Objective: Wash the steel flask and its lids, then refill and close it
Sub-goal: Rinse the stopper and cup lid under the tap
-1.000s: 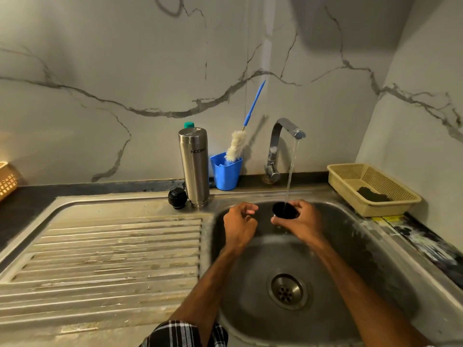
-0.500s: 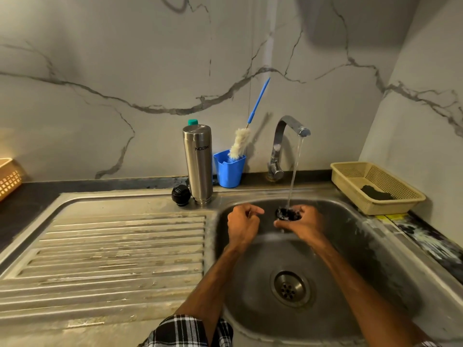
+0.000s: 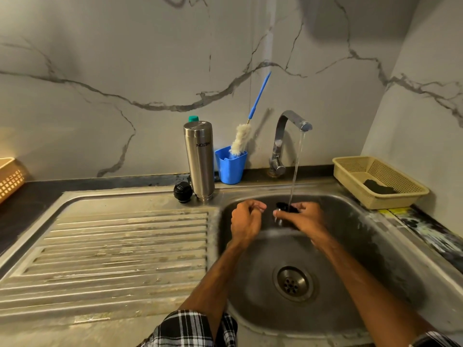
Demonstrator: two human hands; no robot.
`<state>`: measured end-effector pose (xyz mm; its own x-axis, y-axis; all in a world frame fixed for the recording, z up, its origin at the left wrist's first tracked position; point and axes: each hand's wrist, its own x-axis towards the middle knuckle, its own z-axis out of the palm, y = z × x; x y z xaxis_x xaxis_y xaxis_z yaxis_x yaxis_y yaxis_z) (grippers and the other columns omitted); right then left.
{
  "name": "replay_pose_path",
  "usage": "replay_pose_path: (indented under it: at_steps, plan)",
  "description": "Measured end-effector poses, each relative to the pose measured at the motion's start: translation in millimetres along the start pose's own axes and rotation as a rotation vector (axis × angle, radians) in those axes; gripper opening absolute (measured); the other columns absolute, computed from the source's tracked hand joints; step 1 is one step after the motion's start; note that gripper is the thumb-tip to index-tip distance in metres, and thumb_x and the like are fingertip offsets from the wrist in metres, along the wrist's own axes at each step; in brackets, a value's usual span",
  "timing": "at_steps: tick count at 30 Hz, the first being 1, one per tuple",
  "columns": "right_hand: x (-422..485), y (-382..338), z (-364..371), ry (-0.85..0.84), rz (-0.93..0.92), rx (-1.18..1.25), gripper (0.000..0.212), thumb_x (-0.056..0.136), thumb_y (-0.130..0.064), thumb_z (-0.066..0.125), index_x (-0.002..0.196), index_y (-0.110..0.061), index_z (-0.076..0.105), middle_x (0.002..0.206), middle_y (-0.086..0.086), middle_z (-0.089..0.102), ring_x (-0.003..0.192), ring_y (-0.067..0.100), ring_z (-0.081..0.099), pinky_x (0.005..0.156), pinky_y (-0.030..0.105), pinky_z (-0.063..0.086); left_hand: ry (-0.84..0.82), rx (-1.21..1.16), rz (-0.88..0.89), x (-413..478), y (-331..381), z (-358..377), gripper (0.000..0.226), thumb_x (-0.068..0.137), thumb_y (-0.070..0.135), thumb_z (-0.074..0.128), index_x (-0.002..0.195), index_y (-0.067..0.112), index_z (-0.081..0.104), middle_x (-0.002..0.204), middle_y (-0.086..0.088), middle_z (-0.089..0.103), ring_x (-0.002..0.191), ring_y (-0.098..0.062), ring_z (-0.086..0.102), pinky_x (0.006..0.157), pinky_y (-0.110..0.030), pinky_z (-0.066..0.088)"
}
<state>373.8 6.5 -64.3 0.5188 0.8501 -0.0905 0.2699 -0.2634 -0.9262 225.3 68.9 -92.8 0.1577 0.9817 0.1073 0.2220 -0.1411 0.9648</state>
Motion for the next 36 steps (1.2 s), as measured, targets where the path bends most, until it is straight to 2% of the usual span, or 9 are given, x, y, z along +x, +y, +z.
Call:
replay_pose_path:
  at_steps: [6, 12, 16, 19, 24, 27, 29, 32, 36]
  plan:
    - [-9, -10, 2, -0.357, 0.292, 0.481, 0.050, 0.079, -0.030, 0.082, 0.117, -0.002, 0.065, 0.104, 0.022, 0.074, 0.096, 0.036, 0.073, 0.093, 0.047, 0.057, 0.052, -0.042, 0.024, -3, 9, -5, 0.027, 0.098, 0.008, 0.048, 0.096, 0.017, 0.074, 0.098, 0.005, 0.072, 0.092, -0.003, 0.063, 0.079, -0.016, 0.044]
    - [-7, -12, 6, -0.514, 0.509, 0.728, 0.062, 0.086, -0.039, 0.073, 0.128, 0.004, 0.055, 0.115, 0.037, 0.064, 0.105, 0.050, 0.066, 0.084, 0.048, 0.058, 0.108, -0.035, -0.027, -3, 12, -5, 0.028, 0.102, 0.017, 0.047, 0.084, 0.030, 0.065, 0.092, 0.007, 0.065, 0.090, -0.012, 0.060, 0.088, -0.030, 0.047]
    - [-6, -9, 3, -0.522, 0.539, 0.780, 0.059, 0.093, -0.043, 0.061, 0.126, 0.005, 0.055, 0.114, 0.038, 0.064, 0.102, 0.046, 0.068, 0.079, 0.044, 0.060, 0.064, -0.057, -0.007, -3, 13, -4, 0.029, 0.103, 0.015, 0.046, 0.088, 0.025, 0.068, 0.084, 0.015, 0.064, 0.082, 0.001, 0.058, 0.073, -0.018, 0.041]
    - [-5, -10, 4, -0.538, 0.514, 0.774, 0.057, 0.090, -0.039, 0.068, 0.126, 0.003, 0.056, 0.116, 0.037, 0.064, 0.106, 0.048, 0.066, 0.080, 0.048, 0.060, 0.071, -0.051, 0.004, -2, 12, -4, 0.027, 0.103, 0.015, 0.046, 0.095, 0.016, 0.072, 0.087, 0.009, 0.067, 0.083, 0.000, 0.060, 0.075, -0.019, 0.044]
    - [-4, -6, 2, -0.399, 0.259, 0.388, 0.058, 0.069, -0.019, 0.088, 0.119, 0.000, 0.065, 0.105, 0.021, 0.074, 0.096, 0.031, 0.074, 0.088, 0.044, 0.060, 0.060, -0.046, 0.023, -1, 10, -6, 0.028, 0.103, 0.014, 0.047, 0.095, 0.016, 0.074, 0.088, 0.010, 0.068, 0.082, 0.002, 0.061, 0.069, -0.003, 0.043]
    - [-1, 0, 5, -0.204, 0.080, 0.048, 0.059, 0.062, -0.010, 0.093, 0.115, -0.006, 0.066, 0.100, 0.012, 0.075, 0.087, 0.022, 0.075, 0.084, 0.039, 0.061, 0.025, -0.060, 0.013, 2, 6, -4, 0.029, 0.103, 0.017, 0.049, 0.088, 0.025, 0.072, 0.094, 0.008, 0.073, 0.092, -0.006, 0.067, 0.091, -0.030, 0.054]
    - [3, -3, 4, -0.040, 0.025, -0.049, 0.068, 0.061, -0.014, 0.094, 0.121, -0.011, 0.061, 0.111, 0.008, 0.070, 0.099, 0.022, 0.070, 0.092, 0.041, 0.057, 0.026, -0.060, 0.003, 1, 6, -3, 0.028, 0.104, 0.021, 0.049, 0.088, 0.027, 0.071, 0.096, 0.006, 0.074, 0.095, -0.010, 0.068, 0.092, -0.037, 0.055]
    - [10, -3, 2, 0.060, -0.065, -0.104, 0.082, 0.057, -0.022, 0.096, 0.129, -0.012, 0.058, 0.125, 0.008, 0.066, 0.114, 0.025, 0.063, 0.100, 0.042, 0.053, 0.029, -0.049, 0.005, 1, 8, -5, 0.029, 0.106, 0.027, 0.047, 0.092, 0.023, 0.073, 0.100, 0.004, 0.073, 0.094, -0.010, 0.066, 0.083, -0.026, 0.051]
    - [6, -5, -2, 0.030, -0.082, -0.196, 0.068, 0.064, -0.017, 0.093, 0.124, -0.012, 0.061, 0.121, 0.004, 0.067, 0.107, 0.020, 0.064, 0.096, 0.035, 0.053, -0.001, -0.020, -0.013, 1, 8, -4, 0.020, 0.104, 0.025, 0.053, 0.095, 0.023, 0.070, 0.096, 0.006, 0.070, 0.089, -0.007, 0.065, 0.074, -0.020, 0.046]
